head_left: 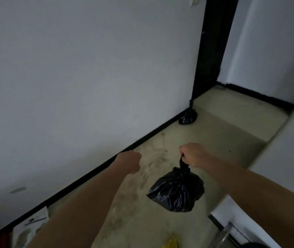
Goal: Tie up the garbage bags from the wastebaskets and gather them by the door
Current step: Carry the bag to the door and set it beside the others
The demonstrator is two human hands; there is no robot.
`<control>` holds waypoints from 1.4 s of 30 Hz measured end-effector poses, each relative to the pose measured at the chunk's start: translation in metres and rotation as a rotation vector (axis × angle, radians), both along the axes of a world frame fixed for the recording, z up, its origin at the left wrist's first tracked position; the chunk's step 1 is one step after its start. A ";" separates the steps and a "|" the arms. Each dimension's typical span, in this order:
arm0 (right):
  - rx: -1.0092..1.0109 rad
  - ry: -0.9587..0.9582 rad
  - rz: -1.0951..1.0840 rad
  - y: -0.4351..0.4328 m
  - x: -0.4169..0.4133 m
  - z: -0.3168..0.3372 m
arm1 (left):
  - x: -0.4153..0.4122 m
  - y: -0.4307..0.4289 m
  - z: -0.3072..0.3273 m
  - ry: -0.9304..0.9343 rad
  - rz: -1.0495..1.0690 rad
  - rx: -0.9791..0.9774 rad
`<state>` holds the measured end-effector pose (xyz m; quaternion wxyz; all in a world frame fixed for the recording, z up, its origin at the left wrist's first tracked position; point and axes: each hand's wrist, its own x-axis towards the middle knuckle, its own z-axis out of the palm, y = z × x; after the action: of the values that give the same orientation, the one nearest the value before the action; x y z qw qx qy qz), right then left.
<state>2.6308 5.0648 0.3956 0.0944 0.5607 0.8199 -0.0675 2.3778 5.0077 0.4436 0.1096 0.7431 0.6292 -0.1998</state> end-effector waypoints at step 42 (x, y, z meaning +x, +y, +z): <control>-0.468 0.154 -0.085 0.936 0.198 -0.160 | 0.233 0.923 -0.172 -0.248 0.371 -0.241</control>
<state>2.8288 6.0011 0.2358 0.1559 0.5505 0.7625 -0.3020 2.6105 5.9304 0.2718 0.3086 0.6153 0.7082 -0.1569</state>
